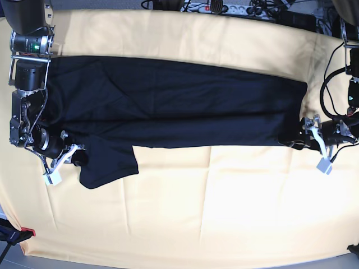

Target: Fold the T-shirt properly

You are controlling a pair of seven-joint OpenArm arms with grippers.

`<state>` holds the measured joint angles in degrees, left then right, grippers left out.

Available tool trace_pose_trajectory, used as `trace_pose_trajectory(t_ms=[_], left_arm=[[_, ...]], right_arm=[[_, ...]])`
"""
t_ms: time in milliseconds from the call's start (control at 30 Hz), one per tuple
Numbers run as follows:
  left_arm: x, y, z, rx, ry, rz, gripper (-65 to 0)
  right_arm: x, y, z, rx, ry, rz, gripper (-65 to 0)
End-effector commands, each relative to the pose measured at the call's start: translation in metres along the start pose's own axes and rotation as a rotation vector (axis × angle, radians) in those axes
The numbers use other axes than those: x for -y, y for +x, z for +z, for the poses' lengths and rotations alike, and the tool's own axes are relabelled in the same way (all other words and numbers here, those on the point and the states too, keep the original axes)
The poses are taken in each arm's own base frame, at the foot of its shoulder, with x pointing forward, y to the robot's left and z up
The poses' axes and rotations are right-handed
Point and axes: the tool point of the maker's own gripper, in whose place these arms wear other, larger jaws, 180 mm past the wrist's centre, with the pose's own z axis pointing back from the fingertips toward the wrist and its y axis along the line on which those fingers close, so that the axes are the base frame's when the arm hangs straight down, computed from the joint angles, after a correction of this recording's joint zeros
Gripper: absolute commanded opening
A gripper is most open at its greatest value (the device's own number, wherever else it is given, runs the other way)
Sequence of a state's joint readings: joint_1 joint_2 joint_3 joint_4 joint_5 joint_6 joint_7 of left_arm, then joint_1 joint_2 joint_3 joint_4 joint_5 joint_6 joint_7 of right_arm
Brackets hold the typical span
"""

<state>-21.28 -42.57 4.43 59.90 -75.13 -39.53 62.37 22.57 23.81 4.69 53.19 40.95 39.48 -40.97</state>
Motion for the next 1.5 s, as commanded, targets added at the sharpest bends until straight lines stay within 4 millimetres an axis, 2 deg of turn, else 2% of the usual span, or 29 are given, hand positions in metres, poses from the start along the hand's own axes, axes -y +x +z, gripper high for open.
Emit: trace_pose_trajectory(t_ms=[0, 133, 233, 367, 500, 733, 1000, 1100, 1300, 1467], left_arm=[[0.002, 0.023, 0.011, 0.068, -0.006, -0.028, -24.5], [0.002, 0.023, 0.012, 0.068, -0.006, -0.027, -24.5], [0.003, 0.024, 0.011, 0.069, -0.007, -0.027, -24.5], [0.003, 0.024, 0.011, 0.069, -0.008, -0.027, -24.5], [0.003, 0.024, 0.011, 0.069, -0.007, -0.027, -24.5], [0.003, 0.024, 0.011, 0.069, -0.008, -0.027, -24.5], [0.003, 0.024, 0.012, 0.069, -0.007, -0.027, -24.5], [0.003, 0.024, 0.011, 0.069, -0.008, -0.027, -24.5], [0.003, 0.024, 0.011, 0.069, -0.007, -0.027, -24.5], [0.003, 0.024, 0.012, 0.068, -0.007, -0.027, -24.5]], right_arm=[[0.002, 0.033, 0.008, 0.077, 0.002, 0.029, -65.0], [-0.005, 0.046, 0.011, 0.098, 0.026, 0.033, -65.0], [-0.021, 0.054, 0.016, 0.087, 0.068, 0.058, -65.0], [-0.050, 0.056, 0.029, 0.058, 0.140, 0.115, -65.0], [-0.074, 0.048, 0.053, 0.069, 0.171, 0.220, -65.0], [-0.111, 0.014, 0.095, 0.019, 0.190, 0.422, -65.0], [-0.135, -0.033, 0.124, -0.097, 0.219, 0.537, -65.0], [-0.139, -0.047, 0.132, -0.139, 0.227, 0.565, -65.0], [-0.135, -0.076, 0.144, -0.271, 0.244, 0.555, -65.0], [-0.130, -0.088, 0.156, -0.370, 0.266, 0.553, -65.0]])
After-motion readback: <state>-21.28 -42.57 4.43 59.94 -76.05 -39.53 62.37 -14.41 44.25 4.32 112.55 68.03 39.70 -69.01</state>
